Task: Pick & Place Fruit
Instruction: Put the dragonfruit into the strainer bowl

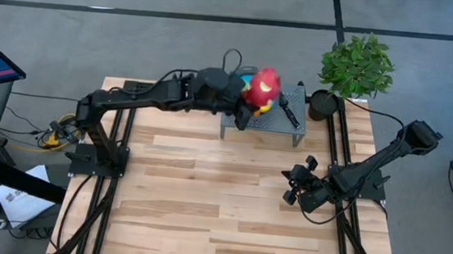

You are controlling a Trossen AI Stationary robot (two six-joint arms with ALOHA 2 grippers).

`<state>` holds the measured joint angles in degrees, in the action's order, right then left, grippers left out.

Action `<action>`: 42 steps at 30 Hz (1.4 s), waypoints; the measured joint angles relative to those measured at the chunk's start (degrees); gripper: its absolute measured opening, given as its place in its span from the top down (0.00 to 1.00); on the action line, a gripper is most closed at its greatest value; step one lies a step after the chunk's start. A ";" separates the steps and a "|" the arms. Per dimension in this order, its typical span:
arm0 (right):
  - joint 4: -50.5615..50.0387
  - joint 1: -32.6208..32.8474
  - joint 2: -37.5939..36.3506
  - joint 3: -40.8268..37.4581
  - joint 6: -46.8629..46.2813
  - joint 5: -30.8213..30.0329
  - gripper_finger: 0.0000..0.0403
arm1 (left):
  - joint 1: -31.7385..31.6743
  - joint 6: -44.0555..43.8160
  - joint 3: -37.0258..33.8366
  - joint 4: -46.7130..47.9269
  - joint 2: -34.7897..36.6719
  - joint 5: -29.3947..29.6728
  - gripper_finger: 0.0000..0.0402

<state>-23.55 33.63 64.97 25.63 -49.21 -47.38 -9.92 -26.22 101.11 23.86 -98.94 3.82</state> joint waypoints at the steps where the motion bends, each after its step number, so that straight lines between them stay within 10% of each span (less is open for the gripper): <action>1: 0.00 0.00 0.00 0.02 0.11 0.01 1.00 | 0.42 0.74 0.91 -0.17 -0.02 1.01 0.87; 17: -0.46 0.11 -0.02 0.02 0.31 0.28 1.00 | 0.30 4.24 13.03 0.07 -11.67 1.89 0.87; 24: -1.45 -0.11 -0.02 0.02 0.29 1.05 1.00 | -6.55 -3.60 12.72 14.62 -10.20 4.83 0.87; 42: -1.73 -2.58 -0.02 0.02 1.64 1.06 1.00 | -8.49 -5.81 10.43 14.51 -14.76 0.27 0.87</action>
<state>-25.28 31.05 64.95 25.65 -47.57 -46.33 -18.41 -32.03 111.54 38.38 -113.70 4.09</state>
